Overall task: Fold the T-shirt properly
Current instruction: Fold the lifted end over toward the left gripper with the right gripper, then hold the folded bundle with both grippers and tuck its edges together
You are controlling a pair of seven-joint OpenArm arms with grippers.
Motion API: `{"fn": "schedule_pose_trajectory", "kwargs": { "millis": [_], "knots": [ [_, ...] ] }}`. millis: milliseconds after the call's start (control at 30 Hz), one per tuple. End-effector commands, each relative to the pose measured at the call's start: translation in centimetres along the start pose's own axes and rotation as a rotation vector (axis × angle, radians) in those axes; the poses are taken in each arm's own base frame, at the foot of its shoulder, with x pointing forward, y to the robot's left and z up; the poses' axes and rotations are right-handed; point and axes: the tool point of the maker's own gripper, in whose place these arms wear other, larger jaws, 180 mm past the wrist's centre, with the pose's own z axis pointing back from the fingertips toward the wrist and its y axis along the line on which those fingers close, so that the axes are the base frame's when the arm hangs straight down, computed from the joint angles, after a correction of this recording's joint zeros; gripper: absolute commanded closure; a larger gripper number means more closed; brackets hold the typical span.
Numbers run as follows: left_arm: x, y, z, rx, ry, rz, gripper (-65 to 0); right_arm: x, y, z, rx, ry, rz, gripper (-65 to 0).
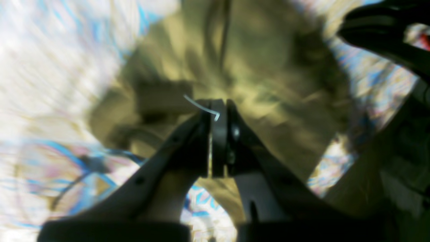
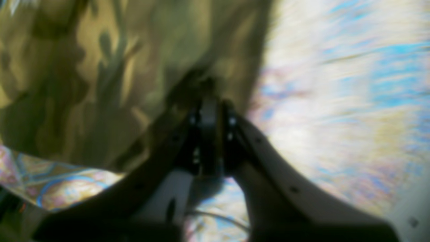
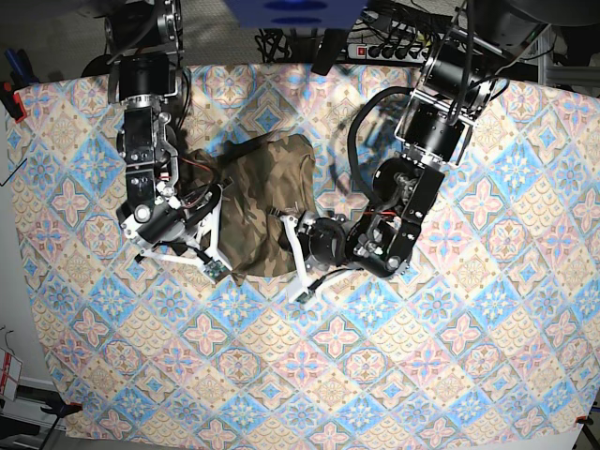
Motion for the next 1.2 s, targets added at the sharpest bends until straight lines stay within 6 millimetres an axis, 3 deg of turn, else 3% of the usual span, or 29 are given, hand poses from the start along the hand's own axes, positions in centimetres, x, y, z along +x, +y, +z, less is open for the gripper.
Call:
{"fn": "schedule_pose_trajectory", "kwargs": {
  "millis": [0, 100, 200, 267, 367, 533, 667, 800, 900, 1033, 1167],
  "knots": [
    [2.8, -0.7, 0.2, -0.017, -0.073, -0.039, 0.0, 0.9, -0.5, 0.0, -0.004, -0.039, -0.004, -3.7],
    [1.6, -0.7, -1.6, -0.016, -0.062, -0.046, 0.0, -0.4, 0.9, -2.5, 0.065, -0.003, -0.022, -3.7],
    [0.3, 0.7, -3.3, 0.004, -0.033, -0.016, 0.0, -2.5, 2.5, -5.1, 0.141, 0.052, -0.057, -3.7],
    [0.2, 0.6, -4.0, -0.001, -0.015, -0.012, 0.0, -2.6, 2.7, -5.6, 0.154, 0.051, -0.065, -3.6],
    [2.0, -0.8, -3.3, -0.03, -0.064, -0.038, 0.0, -1.1, 0.9, -4.1, 0.101, -0.006, -0.067, -3.5],
    [5.6, -4.1, 0.4, -0.077, -0.14, -0.154, 0.0, 1.2, -3.8, 0.5, -0.052, -0.128, -0.117, -3.6],
    [5.5, -7.1, 2.2, -0.109, -0.132, -0.235, 0.0, 1.6, -8.0, 3.7, -0.163, -0.193, -0.183, -3.7],
    [4.1, -8.6, 2.9, -0.124, -0.1, -0.265, 0.0, 1.3, -10.5, 4.3, -0.205, -0.182, -0.188, -3.7],
    [1.3, -9.0, 2.0, -0.136, -0.023, -0.23, 0.0, 1.2, -11.2, 3.6, -0.195, -0.165, -0.197, -3.7],
    [-2.1, -10.7, 0.6, -0.149, 0.054, -0.275, 0.0, 1.9, -11.1, 2.1, -0.15, -0.136, -0.191, -3.7],
    [-4.9, -12.8, -0.6, -0.169, 0.131, -0.363, 0.0, 4.9, -9.8, 0.4, -0.096, -0.153, -0.102, -3.7]
  ]
}}
